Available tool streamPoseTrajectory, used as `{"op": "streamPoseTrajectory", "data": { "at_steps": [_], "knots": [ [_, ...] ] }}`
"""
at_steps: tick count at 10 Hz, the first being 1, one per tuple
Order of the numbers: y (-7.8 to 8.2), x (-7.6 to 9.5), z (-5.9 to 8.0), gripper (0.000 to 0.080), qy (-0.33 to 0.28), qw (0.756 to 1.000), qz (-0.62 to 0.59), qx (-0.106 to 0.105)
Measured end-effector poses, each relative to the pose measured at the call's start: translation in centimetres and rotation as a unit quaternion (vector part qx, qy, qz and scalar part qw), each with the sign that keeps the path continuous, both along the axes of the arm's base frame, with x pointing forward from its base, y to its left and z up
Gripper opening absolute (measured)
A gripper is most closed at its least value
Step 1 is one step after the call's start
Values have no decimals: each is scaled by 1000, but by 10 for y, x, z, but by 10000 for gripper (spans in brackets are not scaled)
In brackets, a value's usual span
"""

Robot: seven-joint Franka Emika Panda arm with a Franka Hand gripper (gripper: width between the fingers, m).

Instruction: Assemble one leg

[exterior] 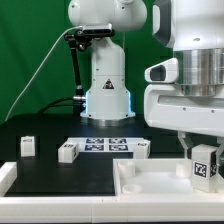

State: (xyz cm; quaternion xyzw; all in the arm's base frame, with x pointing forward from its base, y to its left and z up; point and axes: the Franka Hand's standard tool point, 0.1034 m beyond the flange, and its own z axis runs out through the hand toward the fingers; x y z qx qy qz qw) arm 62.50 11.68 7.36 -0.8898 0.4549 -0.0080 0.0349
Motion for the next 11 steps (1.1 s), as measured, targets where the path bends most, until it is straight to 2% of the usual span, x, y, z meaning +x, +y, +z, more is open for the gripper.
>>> {"op": "streamPoseTrajectory", "data": {
  "at_steps": [1,3,5,8,10,11],
  "knots": [
    [0,0,0,294,2,999,-51,1],
    [0,-1,-1,294,10,981,-193,15],
    [4,-2,0,294,21,942,-336,21],
    [4,-2,0,294,26,895,-445,31],
    [3,-1,-1,294,33,880,-472,42],
    [3,-1,-1,294,33,882,-468,44]
  ]
}}
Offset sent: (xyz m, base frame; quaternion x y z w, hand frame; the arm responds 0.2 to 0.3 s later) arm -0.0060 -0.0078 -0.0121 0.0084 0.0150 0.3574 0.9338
